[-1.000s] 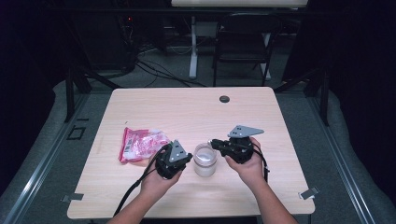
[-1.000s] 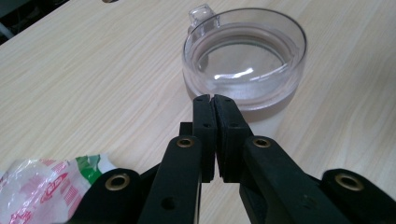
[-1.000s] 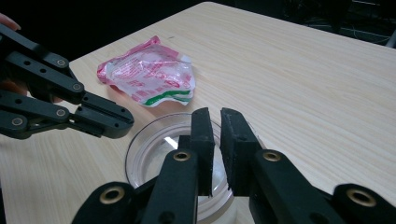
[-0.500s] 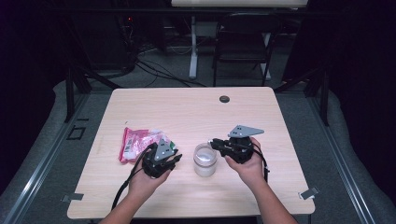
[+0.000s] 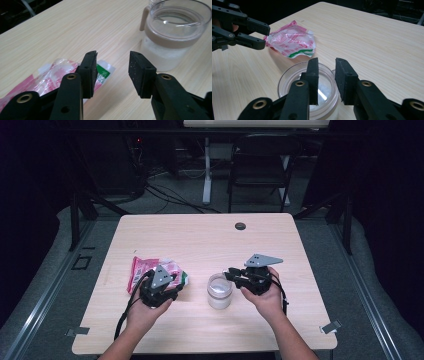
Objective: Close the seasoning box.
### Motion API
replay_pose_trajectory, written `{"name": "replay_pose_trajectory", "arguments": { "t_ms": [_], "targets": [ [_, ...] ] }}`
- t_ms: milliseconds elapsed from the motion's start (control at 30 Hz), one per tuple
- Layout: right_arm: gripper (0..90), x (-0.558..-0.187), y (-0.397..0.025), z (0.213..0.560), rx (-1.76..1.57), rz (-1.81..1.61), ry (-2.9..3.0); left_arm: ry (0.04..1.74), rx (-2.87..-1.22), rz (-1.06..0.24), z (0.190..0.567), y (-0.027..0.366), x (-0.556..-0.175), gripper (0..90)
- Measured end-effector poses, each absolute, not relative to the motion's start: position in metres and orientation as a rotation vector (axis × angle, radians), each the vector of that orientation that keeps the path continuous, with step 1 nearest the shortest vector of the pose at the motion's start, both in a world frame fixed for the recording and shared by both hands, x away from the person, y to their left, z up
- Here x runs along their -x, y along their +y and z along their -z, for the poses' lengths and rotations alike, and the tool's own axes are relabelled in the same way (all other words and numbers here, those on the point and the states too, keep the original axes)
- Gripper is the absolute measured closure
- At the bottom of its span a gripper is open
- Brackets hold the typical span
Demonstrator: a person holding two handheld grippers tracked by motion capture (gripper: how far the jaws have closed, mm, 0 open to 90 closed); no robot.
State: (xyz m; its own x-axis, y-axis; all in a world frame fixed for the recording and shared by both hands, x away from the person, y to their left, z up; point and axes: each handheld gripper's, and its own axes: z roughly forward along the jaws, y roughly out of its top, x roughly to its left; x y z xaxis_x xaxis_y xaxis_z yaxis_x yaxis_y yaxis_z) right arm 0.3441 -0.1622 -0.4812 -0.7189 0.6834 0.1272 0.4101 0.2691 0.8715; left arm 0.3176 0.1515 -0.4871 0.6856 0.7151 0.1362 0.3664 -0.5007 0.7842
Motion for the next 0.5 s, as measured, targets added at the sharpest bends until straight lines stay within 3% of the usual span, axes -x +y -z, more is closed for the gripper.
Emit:
{"name": "replay_pose_trajectory", "arguments": {
  "t_ms": [167,500],
  "targets": [
    [69.1,-0.344,-0.163,0.481,-1.012,-1.439,2.262,0.867,-2.12,-0.62,0.487,0.164,-0.318,51.7],
    [66.4,-0.345,-0.167,0.48,-1.025,-1.437,2.247,0.966,-2.104,-0.643,0.496,0.195,-0.318,48.3]
  ]
}}
